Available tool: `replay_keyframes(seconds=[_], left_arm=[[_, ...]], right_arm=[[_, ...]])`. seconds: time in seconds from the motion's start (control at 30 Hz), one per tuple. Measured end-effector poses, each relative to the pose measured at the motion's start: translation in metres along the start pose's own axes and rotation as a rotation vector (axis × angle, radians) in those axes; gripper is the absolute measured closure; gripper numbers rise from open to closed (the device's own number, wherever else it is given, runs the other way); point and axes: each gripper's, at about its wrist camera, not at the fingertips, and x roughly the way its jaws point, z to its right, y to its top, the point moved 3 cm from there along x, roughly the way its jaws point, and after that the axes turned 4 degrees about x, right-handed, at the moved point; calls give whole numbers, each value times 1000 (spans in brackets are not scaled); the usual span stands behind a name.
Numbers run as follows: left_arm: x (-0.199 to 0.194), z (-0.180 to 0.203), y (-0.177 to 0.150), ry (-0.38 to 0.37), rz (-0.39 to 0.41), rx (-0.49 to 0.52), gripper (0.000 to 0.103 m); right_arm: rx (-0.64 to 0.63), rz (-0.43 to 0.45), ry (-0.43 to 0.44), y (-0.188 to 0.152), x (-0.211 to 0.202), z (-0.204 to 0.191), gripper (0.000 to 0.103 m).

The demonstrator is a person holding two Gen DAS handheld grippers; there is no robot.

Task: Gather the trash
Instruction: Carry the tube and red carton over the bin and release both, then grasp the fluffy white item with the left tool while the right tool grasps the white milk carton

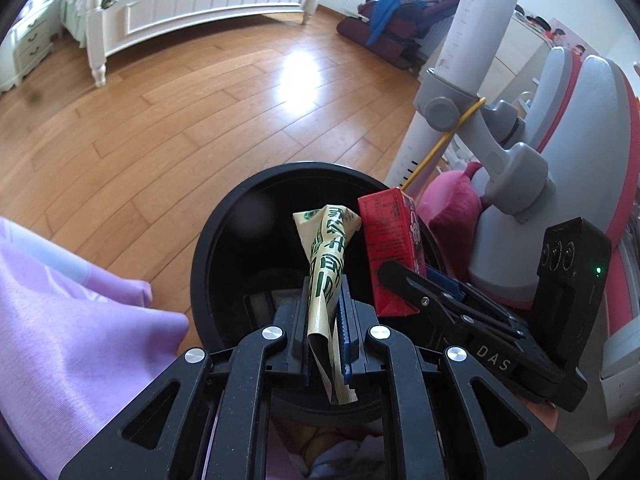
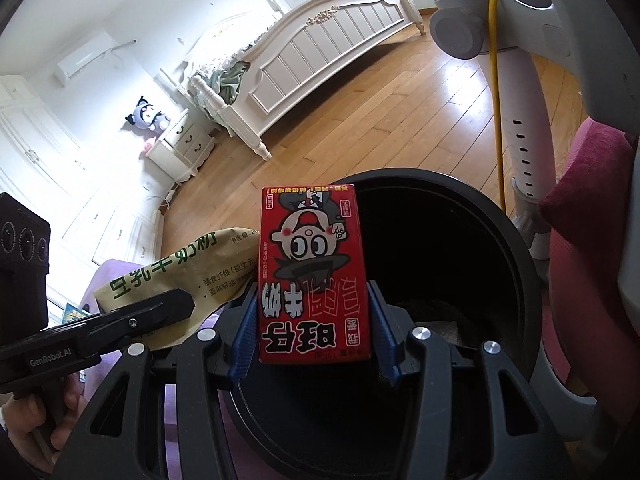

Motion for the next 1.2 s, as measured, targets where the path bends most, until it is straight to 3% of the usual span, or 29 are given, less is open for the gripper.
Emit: replay_keyframes(seconds=[0.03,0.1,0.13,0.17,0.23,0.4,0.53,0.7,0.97,1.03,1.2], left_arm=[[1,1,0,7,-4,4,90],[0,2,0,27,-5,12,66],[-2,3,0,41,4,14,48],[-6,3,0,50,19,12,37],[-13,3,-1,52,34,9,36],[-49,5,-9,41,76,13,36],[-100,3,-21,52,162,23,21],[-167,-22,-46,110,252,23,21],[-273,-126,-102,301,355,-109,18],[-293,-160,-119,357,363,-154,10],[-325,-245,-154,431,331,-263,10]], right_arm=[[4,1,-5,1,-1,1,51],[7,2,-19,1,-4,0,51],[7,5,-25,1,-5,0,49],[10,8,-27,2,-8,0,43],[17,12,-22,2,-12,-2,38],[-22,24,-10,0,-24,-24,37],[-71,28,28,-6,-30,-55,34],[-170,1,74,-18,-28,-108,34],[-344,-73,132,-44,-12,-197,34],[-389,-105,148,-53,-5,-219,34],[-491,-183,191,-76,15,-274,34]])
